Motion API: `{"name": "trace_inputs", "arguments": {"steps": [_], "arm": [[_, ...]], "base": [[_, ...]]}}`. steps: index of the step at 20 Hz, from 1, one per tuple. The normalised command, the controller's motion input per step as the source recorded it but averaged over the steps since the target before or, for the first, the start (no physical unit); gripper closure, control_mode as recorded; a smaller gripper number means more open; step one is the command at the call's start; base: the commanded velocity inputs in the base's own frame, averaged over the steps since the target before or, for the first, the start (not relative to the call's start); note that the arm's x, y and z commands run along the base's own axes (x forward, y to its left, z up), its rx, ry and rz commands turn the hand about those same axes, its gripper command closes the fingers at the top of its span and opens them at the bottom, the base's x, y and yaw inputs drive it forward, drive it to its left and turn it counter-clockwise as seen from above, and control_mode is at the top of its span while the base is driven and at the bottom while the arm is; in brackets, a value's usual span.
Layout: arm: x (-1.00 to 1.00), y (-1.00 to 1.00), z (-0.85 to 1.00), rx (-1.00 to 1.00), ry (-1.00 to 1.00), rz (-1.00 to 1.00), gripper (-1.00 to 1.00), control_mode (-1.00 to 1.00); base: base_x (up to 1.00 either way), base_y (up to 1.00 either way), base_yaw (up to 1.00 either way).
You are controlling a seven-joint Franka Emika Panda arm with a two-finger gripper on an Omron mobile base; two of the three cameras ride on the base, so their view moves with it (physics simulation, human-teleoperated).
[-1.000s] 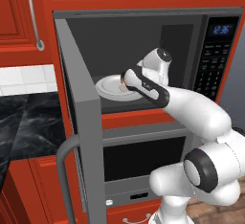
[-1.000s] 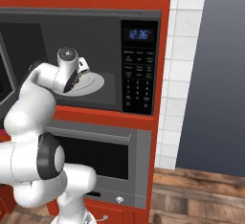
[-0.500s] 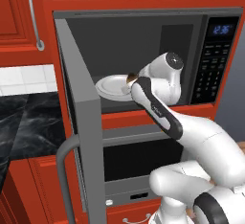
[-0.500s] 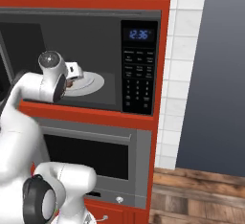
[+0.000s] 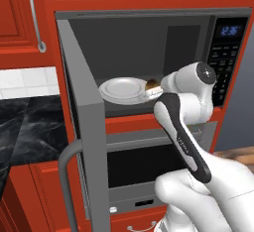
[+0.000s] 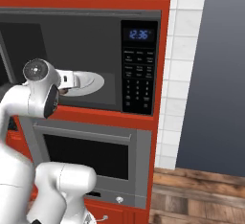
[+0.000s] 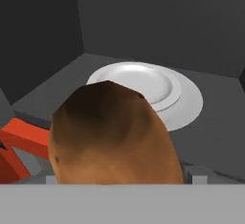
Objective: Retrieve the reheated potato from the microwave, then place the potato, cheese, and condiment on the cutting board.
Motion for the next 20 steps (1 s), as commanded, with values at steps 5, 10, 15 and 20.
{"name": "trace_inputs", "arguments": {"steps": [5, 10, 15, 20], "arm": [[-0.63, -0.19, 0.14, 0.05, -0.05, -0.08, 1.0, -1.0], [-0.43, -0.08, 0.13, 0.01, 0.0, -0.12, 1.0, -1.0], [-0.26, -0.04, 0.07, 0.0, 0.04, -0.09, 1.0, -1.0], [0.0, 0.0, 0.0, 0.0, 0.0, 0.0, 1.0, -1.0]], "base": [[0.0, 0.0, 0.0], [0.0, 0.0, 0.0], [0.0, 0.0, 0.0], [0.0, 0.0, 0.0]]}}
